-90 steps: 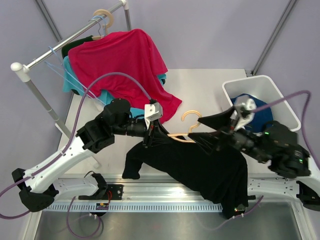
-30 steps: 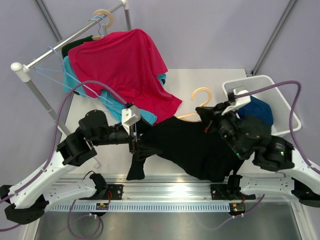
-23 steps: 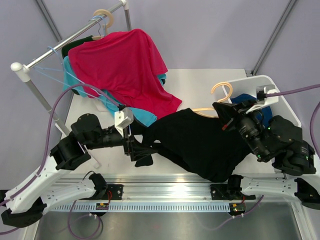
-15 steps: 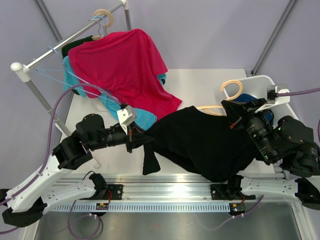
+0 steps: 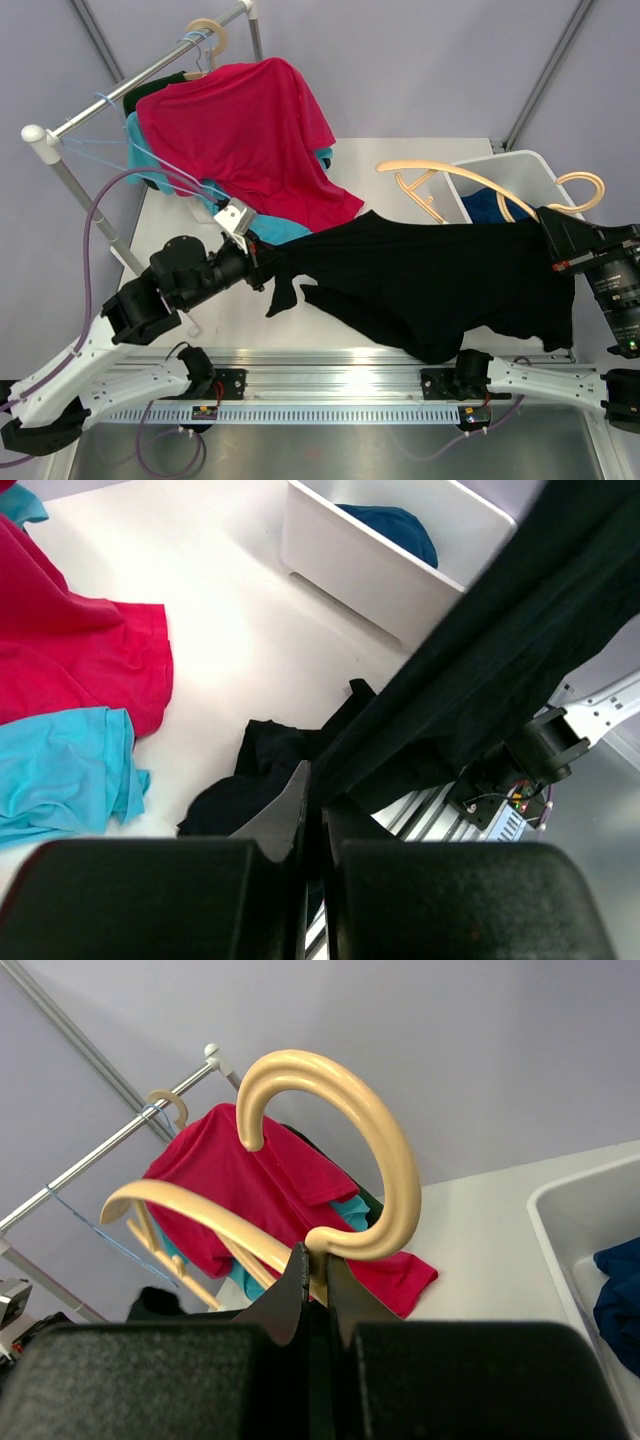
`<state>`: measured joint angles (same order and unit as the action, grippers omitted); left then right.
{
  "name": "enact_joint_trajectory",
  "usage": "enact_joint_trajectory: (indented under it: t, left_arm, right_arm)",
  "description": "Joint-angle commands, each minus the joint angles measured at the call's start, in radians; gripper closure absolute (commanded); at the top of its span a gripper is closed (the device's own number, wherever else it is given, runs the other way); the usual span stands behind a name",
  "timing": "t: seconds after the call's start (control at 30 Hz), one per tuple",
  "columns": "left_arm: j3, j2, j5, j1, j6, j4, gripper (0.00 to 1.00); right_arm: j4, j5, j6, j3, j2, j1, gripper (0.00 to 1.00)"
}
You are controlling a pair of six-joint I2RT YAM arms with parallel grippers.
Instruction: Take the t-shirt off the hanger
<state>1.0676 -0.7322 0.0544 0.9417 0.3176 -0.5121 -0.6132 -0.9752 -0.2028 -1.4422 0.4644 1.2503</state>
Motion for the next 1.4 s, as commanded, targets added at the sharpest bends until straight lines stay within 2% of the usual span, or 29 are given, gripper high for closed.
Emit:
enact_joint_trajectory:
  t: [0.0,0.2,0.23,0.27,0.3,0.33,0.4,0.43,0.53,0.6,0.67,0.73,0.87,1.03,1.23,1.3,1.33,1.37]
  left_arm:
    - [-0.027,-0.012,0.116,-0.014,0.028,-0.025,1.00]
    - [-0.055,-0.059,-0.107,-0.014,-0.034,0.053,0.99]
    - [-0.049,-0.065,-0.134,-0.014,-0.054,0.058,0.92]
    - [-0.038,-0.073,-0.152,-0.014,-0.061,0.060,0.82]
    - [-0.017,-0.073,-0.168,-0.014,-0.064,0.060,0.48]
    - [-0.003,-0.073,-0.169,-0.014,-0.074,0.058,0.35]
    - [0.037,-0.064,-0.174,-0.014,-0.090,0.043,0.15]
    - [0.082,-0.059,-0.176,-0.014,-0.110,0.021,0.08]
    - [0.158,-0.026,-0.148,-0.014,-0.144,0.000,0.05]
    - [0.187,-0.016,-0.159,-0.014,-0.155,0.000,0.02]
    - [0.236,-0.041,-0.212,-0.014,-0.166,-0.003,0.01]
    - [0.274,-0.116,-0.327,-0.014,-0.167,-0.032,0.02]
    - [0.348,-0.251,-0.439,-0.014,-0.201,-0.088,0.10]
    - [0.351,-0.364,-0.589,-0.014,-0.233,-0.092,0.16]
    - [0.327,-0.406,-0.610,-0.012,-0.241,-0.086,0.25]
    - [0.324,-0.408,-0.619,-0.012,-0.247,-0.086,0.33]
    - [0.322,-0.408,-0.628,-0.012,-0.249,-0.086,0.51]
    - [0.321,-0.401,-0.633,-0.012,-0.249,-0.085,0.61]
  right_arm:
    - [0.060,-0.091,0.022,-0.038,-0.010,-0.002,1.00]
    - [0.078,-0.030,0.002,-0.012,0.025,-0.003,1.00]
    - [0.075,-0.025,0.003,-0.007,0.042,-0.003,1.00]
    - [0.075,-0.019,0.008,-0.003,0.080,-0.003,1.00]
    - [0.075,0.001,0.006,0.005,0.100,-0.003,1.00]
    - [0.070,0.012,0.003,0.009,0.120,-0.003,1.00]
    - [0.067,0.070,-0.017,0.019,0.172,-0.002,1.00]
    - [0.052,0.101,-0.029,0.016,0.192,-0.002,1.00]
    - [-0.051,0.203,-0.107,-0.006,0.281,-0.002,1.00]
    - [-0.053,0.289,-0.136,0.026,0.325,-0.002,1.00]
    - [-0.010,0.364,-0.152,0.057,0.358,-0.003,1.00]
    - [0.035,0.404,-0.155,0.089,0.379,-0.003,1.00]
    - [0.096,0.475,-0.150,0.114,0.433,-0.003,1.00]
    - [0.177,0.512,-0.147,0.163,0.467,-0.003,1.00]
    - [0.250,0.547,-0.144,0.190,0.474,-0.003,1.00]
    - [0.262,0.559,-0.139,0.195,0.474,-0.003,1.00]
    - [0.271,0.564,-0.136,0.198,0.471,-0.003,1.00]
    - [0.271,0.563,-0.135,0.198,0.473,-0.003,1.00]
